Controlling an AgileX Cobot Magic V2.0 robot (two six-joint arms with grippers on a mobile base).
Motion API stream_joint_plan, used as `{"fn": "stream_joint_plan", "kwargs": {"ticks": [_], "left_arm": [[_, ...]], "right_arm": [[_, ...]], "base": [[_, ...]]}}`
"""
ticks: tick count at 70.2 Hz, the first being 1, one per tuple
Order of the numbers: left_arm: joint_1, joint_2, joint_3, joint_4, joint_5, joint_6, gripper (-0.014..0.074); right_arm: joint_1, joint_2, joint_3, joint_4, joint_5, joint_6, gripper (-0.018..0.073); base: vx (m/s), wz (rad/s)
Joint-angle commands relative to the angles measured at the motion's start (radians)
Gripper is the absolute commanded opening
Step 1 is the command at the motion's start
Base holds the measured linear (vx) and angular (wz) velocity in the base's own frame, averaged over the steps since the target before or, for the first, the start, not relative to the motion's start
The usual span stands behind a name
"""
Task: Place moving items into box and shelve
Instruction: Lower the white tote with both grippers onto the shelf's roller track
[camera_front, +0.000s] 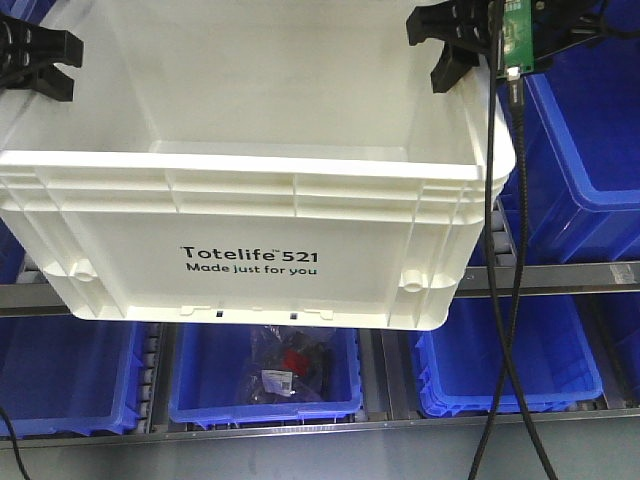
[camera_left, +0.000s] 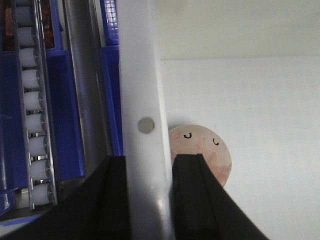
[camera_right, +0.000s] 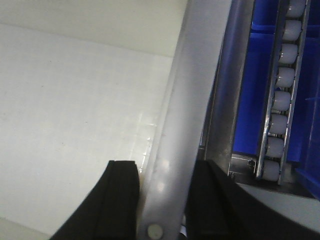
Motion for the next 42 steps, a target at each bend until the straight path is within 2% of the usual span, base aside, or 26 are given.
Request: {"fn": "stream_joint_plan", "kwargs": {"ticks": [1,22,31,42], "left_arm": [[-0.006,-0.02,-0.048,-0.057,-0.143,0.005,-0.0026],[-0.006,0.065,-0.047,-0.053,-0.218,0.008,-0.0026],[-0.006,0.095,-0.047,-0.054,-0.263,0.058,-0.0026],[-0.006,0.109,-0.047,-0.054,-0.321,0.081,-0.0026]], "right_arm": [[0.005,-0.043,-0.045,0.083,-0.13,-0.045,-0.0012],[0.005,0.021,-0.045,0.08,-0.296,-0.094,-0.0012],[0.005,0.045,-0.045,0.082,-0.37,-0.115,-0.0012],[0.005,0.067,-0.045,0.086,-0.438,-0.143,-0.0012]], "base": [[0.0,0.0],[0.0,0.0],[0.0,0.0],[0.0,0.0]]}}
